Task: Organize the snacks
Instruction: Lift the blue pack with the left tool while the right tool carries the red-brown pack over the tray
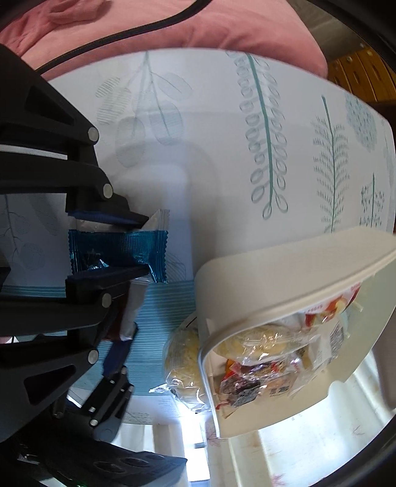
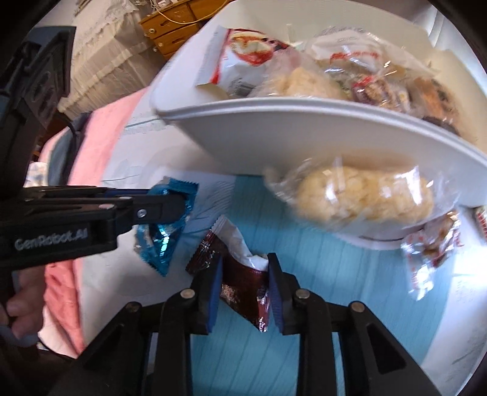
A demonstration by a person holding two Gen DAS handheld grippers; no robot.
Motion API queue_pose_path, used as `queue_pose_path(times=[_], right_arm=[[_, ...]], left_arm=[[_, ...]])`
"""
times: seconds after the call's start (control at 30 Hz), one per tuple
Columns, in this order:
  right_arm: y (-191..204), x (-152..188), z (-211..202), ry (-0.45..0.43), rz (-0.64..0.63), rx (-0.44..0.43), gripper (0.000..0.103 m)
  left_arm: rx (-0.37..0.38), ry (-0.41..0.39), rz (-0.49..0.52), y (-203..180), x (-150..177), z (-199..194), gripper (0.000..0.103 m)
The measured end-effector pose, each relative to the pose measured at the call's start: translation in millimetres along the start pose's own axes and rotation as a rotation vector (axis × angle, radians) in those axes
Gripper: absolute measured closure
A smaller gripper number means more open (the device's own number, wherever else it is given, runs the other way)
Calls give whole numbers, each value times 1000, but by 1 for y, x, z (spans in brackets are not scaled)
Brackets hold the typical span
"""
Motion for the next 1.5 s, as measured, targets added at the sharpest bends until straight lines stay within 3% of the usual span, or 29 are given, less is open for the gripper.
queue_pose_path(times=[0.23, 0.67, 0.9, 1.1, 1.5], right_arm=[[7, 5, -27, -5, -40, -151, 75], [-22, -36, -105, -144, -178, -268, 76], [-58, -61, -129, -225, -186, -271, 75], [-97, -84, -137, -275, -119, -251, 75], [-182, -117, -134, -330, 84, -142, 75]], left_arm=[[-29, -48, -87, 3, 9, -36, 80], [-19, -255, -243, -48, -12, -109, 80], [4, -311, -252, -91, -36, -118, 80], [23, -339, -257, -128, -60, -106, 80], [11, -269, -268, -176, -95, -51, 80]])
Point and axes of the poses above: each gripper's, at about its wrist camera, not at the fingertips, and z roughly the way its jaws point, y to its left, x to its underside, the point moved 4 cm from there along z, roughly the way its jaws point, and after that the axes turned 9 degrees about x, right-handed, at the moved point
